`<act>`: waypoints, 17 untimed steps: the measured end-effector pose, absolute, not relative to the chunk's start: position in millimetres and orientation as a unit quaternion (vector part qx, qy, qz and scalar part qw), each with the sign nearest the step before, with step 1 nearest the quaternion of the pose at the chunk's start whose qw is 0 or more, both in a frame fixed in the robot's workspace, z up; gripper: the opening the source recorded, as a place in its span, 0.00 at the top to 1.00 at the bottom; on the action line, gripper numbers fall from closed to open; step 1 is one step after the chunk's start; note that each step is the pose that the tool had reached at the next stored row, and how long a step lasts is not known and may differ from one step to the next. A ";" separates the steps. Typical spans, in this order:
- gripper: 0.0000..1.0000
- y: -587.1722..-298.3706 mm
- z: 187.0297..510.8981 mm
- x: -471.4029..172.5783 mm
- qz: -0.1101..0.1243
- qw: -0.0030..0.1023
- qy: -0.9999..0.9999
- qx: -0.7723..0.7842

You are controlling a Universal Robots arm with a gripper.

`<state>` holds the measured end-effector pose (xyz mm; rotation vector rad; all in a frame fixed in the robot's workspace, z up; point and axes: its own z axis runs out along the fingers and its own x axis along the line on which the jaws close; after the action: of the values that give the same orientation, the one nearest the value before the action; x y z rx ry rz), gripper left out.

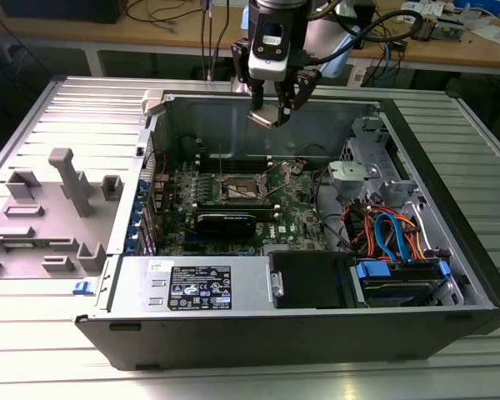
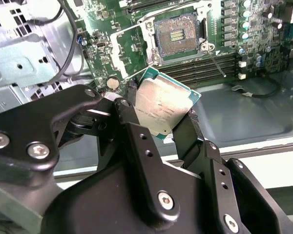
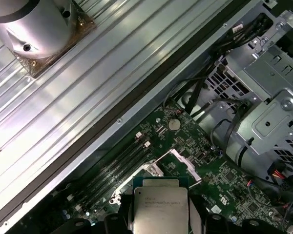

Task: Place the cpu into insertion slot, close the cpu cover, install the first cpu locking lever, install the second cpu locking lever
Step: 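Place the cpu into insertion slot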

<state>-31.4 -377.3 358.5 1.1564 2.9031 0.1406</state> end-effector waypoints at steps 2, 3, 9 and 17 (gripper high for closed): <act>0.46 -377.3 358.2 -31.4 0.045 0.007 0.924 0.380; 0.46 -377.3 358.2 -31.4 0.045 0.007 0.923 0.381; 0.46 -377.3 358.1 -31.4 0.045 0.007 0.923 0.382; 0.46 -377.3 355.2 -31.4 0.043 0.008 0.893 0.448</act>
<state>-31.4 -377.3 355.2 1.4009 2.7905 0.1346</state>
